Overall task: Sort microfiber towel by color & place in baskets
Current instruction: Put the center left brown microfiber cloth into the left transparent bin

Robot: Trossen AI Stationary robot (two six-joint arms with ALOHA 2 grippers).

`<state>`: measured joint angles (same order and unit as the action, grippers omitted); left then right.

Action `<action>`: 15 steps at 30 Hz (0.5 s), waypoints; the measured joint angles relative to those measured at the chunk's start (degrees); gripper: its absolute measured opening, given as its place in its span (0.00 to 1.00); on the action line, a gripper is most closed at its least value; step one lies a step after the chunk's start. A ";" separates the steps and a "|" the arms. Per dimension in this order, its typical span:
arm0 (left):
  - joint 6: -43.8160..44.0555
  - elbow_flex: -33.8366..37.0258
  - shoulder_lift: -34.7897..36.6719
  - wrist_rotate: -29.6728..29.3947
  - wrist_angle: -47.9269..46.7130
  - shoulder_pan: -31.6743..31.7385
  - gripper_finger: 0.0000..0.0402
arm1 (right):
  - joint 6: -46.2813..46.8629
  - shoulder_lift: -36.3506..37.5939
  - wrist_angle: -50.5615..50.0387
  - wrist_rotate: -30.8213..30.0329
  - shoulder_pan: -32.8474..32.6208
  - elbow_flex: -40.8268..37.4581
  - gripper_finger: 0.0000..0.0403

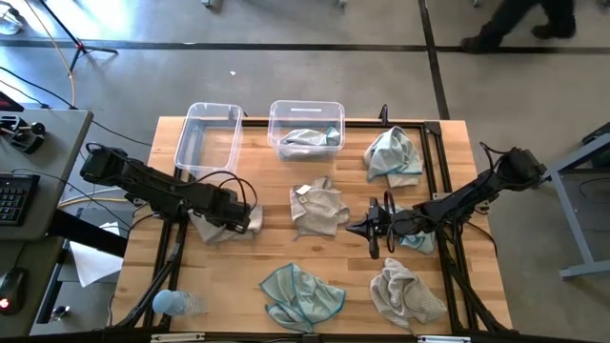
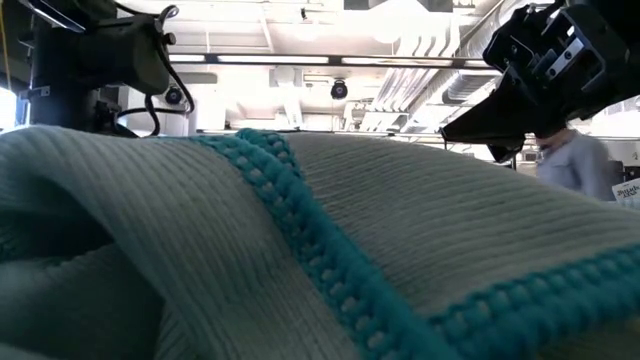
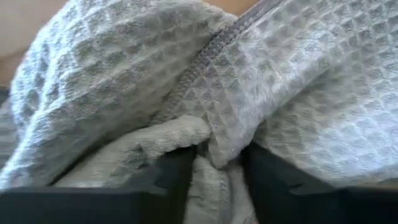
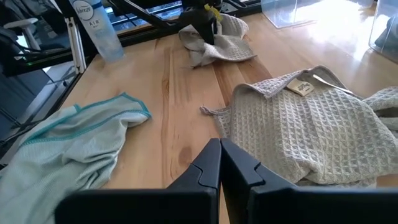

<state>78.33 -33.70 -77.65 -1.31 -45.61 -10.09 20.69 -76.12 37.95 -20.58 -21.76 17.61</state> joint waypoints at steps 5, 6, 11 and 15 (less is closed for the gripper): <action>-2.21 -2.99 -0.31 1.77 -0.75 -0.07 0.04 | -0.24 0.00 -0.26 -0.02 0.00 0.00 0.00; -3.32 -3.92 -0.31 2.22 -0.69 -0.09 0.04 | -0.22 0.00 -0.52 -0.02 0.00 0.00 0.00; -9.90 -10.77 -0.24 2.41 -1.44 -0.09 0.01 | -0.19 0.00 -0.96 -0.04 0.00 0.00 0.00; -14.47 -18.69 -0.20 -1.73 -7.05 -0.09 0.01 | 0.20 0.00 -0.96 -0.03 0.00 0.00 0.00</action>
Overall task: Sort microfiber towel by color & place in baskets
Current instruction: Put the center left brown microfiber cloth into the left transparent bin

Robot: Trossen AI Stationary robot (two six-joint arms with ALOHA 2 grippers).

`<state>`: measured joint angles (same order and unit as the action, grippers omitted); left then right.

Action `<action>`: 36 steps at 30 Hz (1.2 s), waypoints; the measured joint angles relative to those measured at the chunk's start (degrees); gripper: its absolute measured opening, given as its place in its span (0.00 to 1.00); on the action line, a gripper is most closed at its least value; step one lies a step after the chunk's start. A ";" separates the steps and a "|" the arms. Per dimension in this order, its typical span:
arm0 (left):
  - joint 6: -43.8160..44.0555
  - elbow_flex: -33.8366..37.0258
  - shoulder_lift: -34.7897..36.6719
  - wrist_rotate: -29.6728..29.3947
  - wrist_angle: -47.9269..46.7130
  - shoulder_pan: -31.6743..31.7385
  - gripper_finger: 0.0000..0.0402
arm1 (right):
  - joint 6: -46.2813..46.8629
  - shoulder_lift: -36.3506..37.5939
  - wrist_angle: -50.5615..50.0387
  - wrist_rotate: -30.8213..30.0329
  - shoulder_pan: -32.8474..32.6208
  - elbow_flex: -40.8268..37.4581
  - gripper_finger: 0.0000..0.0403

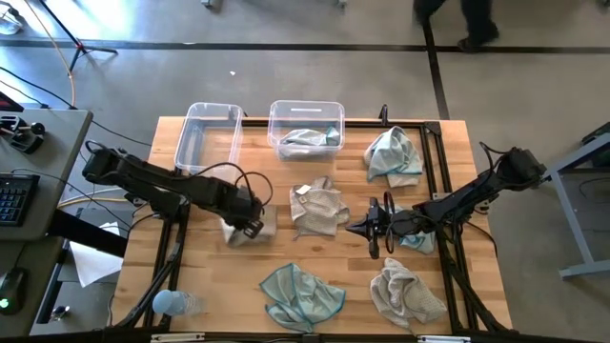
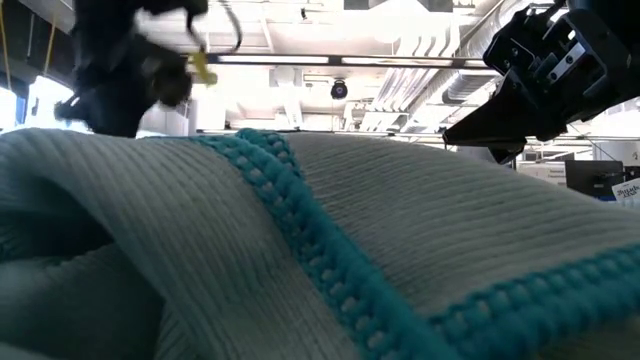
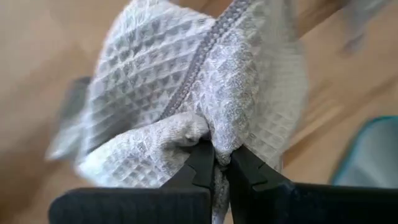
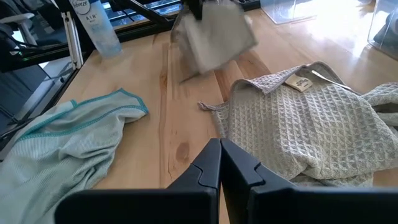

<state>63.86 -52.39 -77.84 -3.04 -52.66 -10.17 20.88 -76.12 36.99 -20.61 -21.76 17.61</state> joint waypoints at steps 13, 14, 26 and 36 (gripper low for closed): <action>-12.59 -29.41 0.11 -21.04 -23.80 5.50 0.00 | 0.04 0.00 0.02 0.01 0.00 0.00 0.00; -13.21 -31.03 0.11 -22.53 -26.24 6.89 0.00 | 0.04 0.00 0.02 0.01 0.00 0.00 0.00; -29.27 -48.15 0.89 -32.02 -36.09 29.48 0.00 | 0.07 0.00 0.04 -0.14 0.00 0.00 0.00; -33.53 -48.66 2.49 -30.51 -37.08 42.00 0.00 | 0.24 0.00 -0.61 -0.36 0.00 0.00 0.00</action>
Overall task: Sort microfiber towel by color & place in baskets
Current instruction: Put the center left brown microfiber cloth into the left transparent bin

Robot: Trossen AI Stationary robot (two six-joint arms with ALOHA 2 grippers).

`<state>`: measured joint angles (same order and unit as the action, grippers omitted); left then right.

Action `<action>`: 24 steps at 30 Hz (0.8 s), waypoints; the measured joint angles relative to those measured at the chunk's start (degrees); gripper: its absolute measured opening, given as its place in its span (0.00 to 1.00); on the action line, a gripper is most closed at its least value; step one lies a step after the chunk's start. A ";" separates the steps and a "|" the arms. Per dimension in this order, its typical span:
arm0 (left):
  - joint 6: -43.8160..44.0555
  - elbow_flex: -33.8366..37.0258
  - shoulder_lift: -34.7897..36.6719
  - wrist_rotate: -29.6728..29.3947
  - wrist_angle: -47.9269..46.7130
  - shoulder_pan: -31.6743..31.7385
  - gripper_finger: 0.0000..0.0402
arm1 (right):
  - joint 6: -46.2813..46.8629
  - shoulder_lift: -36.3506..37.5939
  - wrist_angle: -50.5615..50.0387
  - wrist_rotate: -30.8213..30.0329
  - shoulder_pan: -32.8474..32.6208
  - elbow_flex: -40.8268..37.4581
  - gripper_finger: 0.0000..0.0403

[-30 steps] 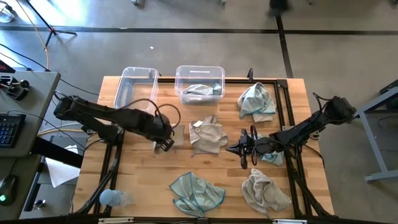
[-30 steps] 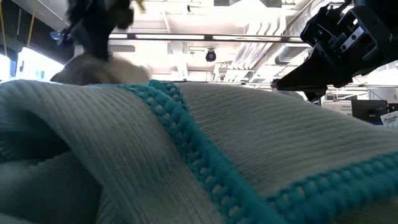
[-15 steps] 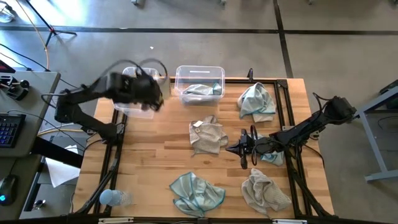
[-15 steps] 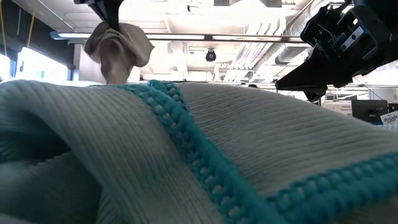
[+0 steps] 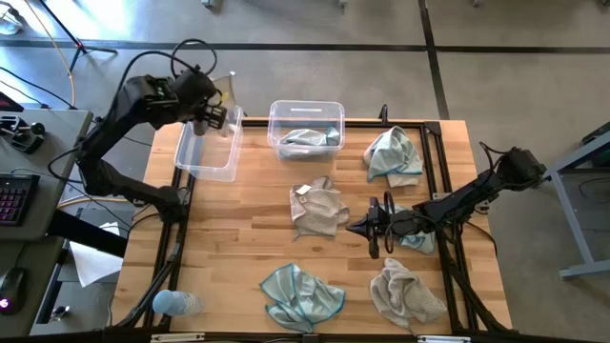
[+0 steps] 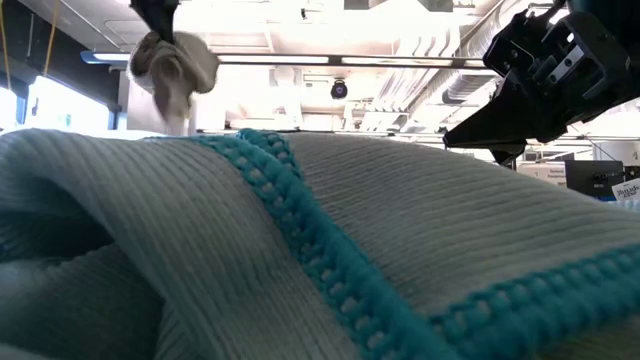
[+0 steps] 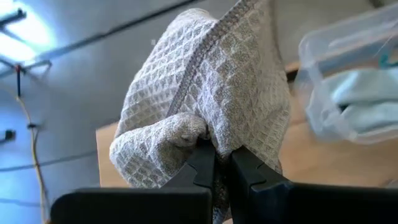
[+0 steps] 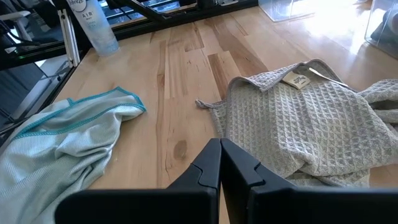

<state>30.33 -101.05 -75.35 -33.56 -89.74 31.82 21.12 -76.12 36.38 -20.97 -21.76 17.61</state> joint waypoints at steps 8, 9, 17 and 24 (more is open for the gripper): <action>0.46 15.72 -0.11 6.46 3.71 6.08 0.00 | -0.13 0.00 -0.18 -0.01 0.00 0.00 0.00; 0.49 17.99 -0.11 7.03 4.50 7.04 0.00 | -0.13 0.00 -0.18 -0.03 0.00 0.00 0.00; -1.03 33.04 -0.11 16.63 15.19 14.15 0.00 | 0.86 0.00 -0.77 -0.03 0.00 0.00 0.00; 0.97 39.91 -0.09 18.49 21.41 16.96 0.00 | 1.53 -0.02 -1.49 -0.05 0.00 0.00 0.00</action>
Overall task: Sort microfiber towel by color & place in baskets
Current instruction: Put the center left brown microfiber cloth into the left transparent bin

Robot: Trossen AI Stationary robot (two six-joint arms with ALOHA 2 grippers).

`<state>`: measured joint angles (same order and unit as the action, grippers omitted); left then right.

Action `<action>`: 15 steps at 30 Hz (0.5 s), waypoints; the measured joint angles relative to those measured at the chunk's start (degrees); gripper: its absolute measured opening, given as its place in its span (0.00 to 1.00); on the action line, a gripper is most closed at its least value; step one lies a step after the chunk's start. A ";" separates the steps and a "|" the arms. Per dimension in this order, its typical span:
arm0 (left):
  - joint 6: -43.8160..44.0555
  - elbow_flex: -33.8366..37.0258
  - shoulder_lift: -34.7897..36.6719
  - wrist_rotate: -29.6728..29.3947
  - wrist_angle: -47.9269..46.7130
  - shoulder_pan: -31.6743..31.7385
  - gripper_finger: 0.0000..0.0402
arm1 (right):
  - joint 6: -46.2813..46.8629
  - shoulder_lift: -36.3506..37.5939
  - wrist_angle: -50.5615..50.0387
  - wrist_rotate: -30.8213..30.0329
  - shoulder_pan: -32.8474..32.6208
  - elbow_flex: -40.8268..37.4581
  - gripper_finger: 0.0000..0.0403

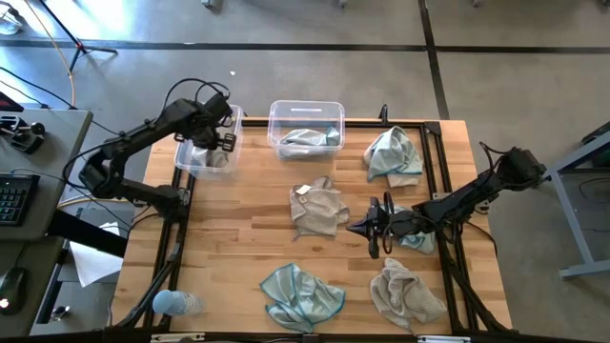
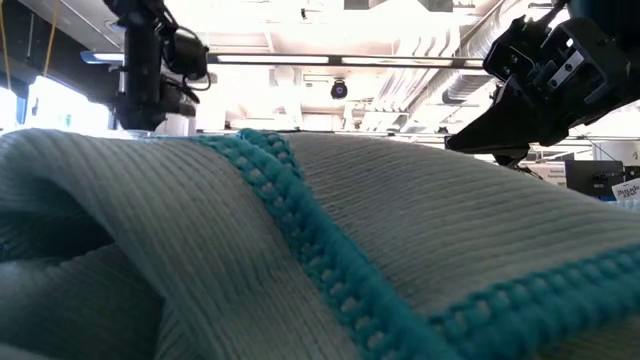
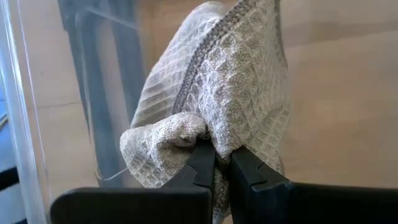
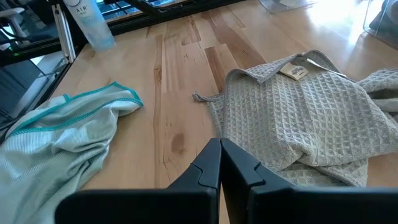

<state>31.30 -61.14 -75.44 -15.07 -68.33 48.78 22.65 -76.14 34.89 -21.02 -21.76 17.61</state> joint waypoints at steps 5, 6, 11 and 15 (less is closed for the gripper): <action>0.14 2.59 0.02 0.00 2.28 1.18 0.01 | 0.00 0.00 0.02 0.00 0.00 0.00 0.00; 0.13 3.18 0.02 0.00 2.87 1.20 0.01 | 0.00 0.00 0.00 0.00 0.00 0.00 0.00; 0.14 5.83 0.02 0.34 6.45 1.16 0.01 | 0.42 0.00 0.00 0.00 0.00 0.00 0.00; 1.33 7.25 0.02 0.46 8.51 1.16 0.06 | 0.44 0.00 0.01 0.00 0.00 0.00 0.00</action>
<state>32.63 -53.89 -75.42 -14.61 -59.81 49.93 23.09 -76.14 34.91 -21.02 -21.76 17.61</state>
